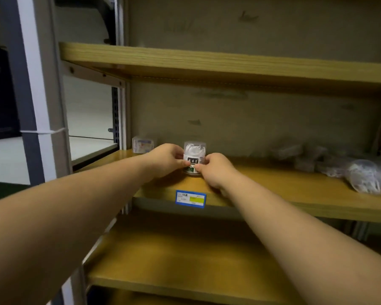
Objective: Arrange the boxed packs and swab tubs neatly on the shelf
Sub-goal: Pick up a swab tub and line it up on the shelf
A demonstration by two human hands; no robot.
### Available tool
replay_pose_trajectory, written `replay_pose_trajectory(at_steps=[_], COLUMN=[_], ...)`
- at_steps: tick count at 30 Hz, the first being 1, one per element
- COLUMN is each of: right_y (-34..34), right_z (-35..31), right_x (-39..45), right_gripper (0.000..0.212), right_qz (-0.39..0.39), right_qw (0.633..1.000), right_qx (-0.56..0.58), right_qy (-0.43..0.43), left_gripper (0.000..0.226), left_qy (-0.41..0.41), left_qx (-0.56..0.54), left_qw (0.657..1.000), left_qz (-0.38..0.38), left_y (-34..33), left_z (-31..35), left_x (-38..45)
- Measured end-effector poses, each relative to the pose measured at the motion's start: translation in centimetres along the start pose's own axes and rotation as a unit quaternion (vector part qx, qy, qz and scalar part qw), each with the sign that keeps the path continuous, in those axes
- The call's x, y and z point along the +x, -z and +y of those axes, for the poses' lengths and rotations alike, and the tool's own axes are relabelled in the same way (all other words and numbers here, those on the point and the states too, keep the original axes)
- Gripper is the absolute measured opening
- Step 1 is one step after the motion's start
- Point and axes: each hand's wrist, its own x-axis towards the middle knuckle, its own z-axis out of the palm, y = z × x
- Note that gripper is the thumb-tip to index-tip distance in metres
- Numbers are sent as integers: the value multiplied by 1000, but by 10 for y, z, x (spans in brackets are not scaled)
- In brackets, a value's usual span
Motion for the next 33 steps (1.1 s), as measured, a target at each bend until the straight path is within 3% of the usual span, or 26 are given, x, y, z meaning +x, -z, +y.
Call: replay_pose_trajectory(at_steps=[5,9,16,33], right_y=[-3,-12,-45,-46], right_z=[-7,-9,23,26], right_x=[58,110,159,161], right_gripper=[31,18,21,27], right_qz=[20,-10,-2,-35], right_qw=[1000,999,999,997], right_qx=[10,-31,-37,-73], right_qy=[-9,-30,-18,9], left_gripper=[36,17,27,32], left_qy=[-58,-35,-48,-39], left_qx=[118,142,49,25], left_qw=[991,989,997,999], left_qz=[33,10,26,11], left_y=[11,5,-38,-40], left_z=[-6,-21,-66,-75], left_x=[63,120,168,183])
